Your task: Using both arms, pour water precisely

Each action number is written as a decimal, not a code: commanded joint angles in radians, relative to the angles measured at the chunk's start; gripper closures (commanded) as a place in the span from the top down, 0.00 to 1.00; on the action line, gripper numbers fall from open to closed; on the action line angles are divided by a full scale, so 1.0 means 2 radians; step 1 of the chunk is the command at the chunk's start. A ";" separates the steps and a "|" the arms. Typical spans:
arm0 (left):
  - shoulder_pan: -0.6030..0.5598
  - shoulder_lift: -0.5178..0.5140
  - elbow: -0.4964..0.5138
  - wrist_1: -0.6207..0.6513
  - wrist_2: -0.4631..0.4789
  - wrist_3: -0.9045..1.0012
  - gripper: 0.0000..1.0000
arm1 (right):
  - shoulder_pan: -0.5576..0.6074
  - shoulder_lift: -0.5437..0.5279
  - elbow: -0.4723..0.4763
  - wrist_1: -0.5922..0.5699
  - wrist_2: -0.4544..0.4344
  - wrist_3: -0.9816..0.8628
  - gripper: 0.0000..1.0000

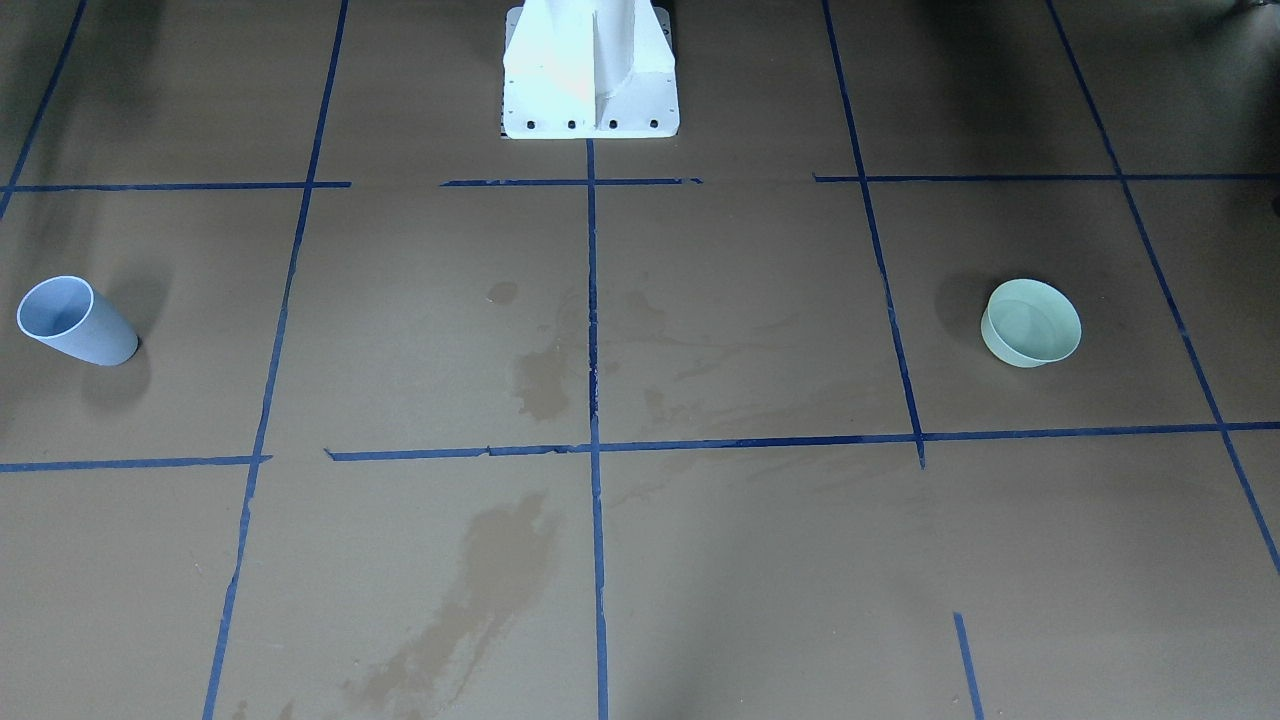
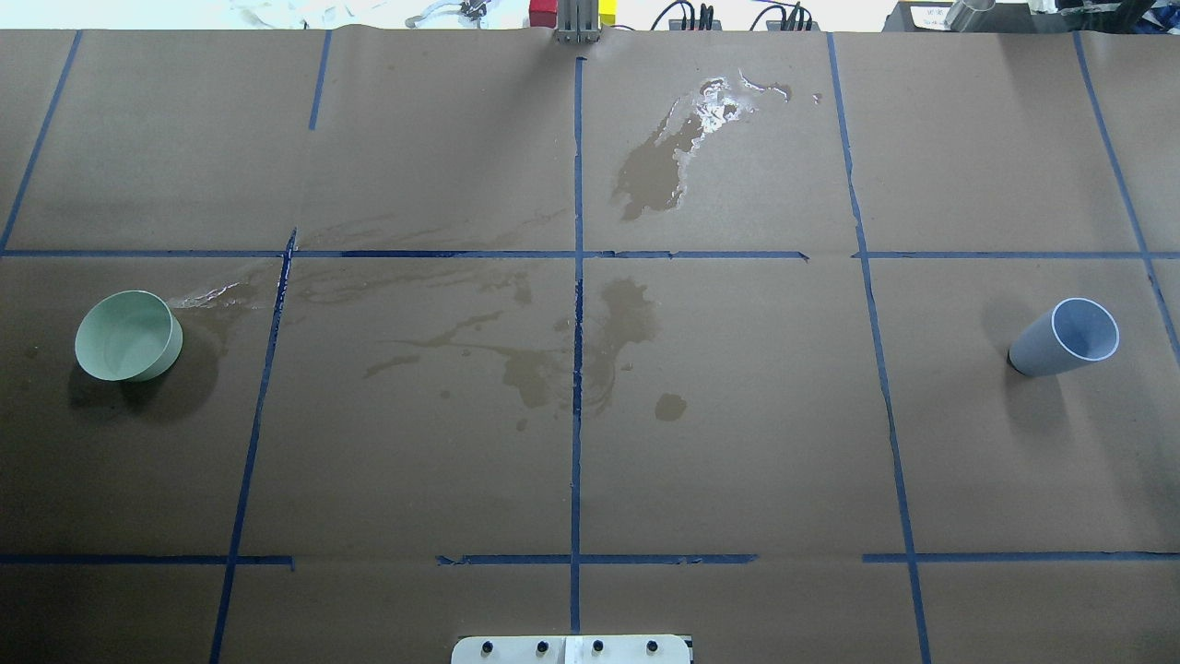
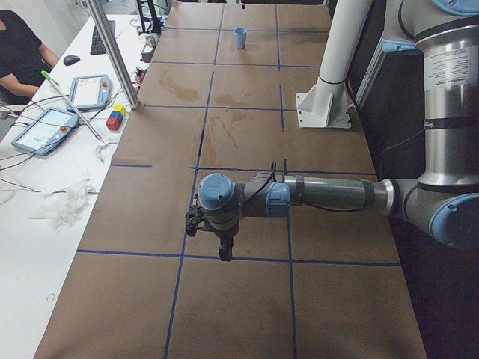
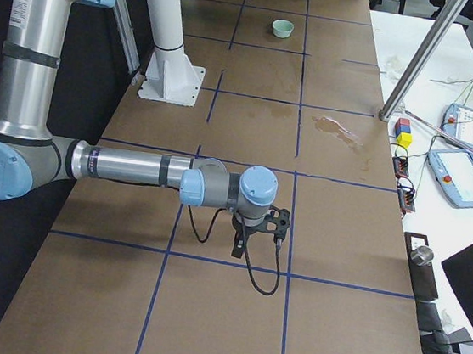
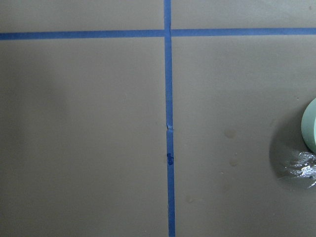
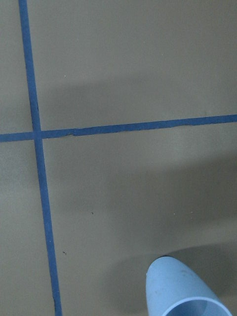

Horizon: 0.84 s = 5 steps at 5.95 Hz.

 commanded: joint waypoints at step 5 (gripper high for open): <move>0.002 0.001 -0.004 -0.002 0.006 -0.002 1.00 | 0.000 -0.001 0.003 0.001 0.000 0.002 1.00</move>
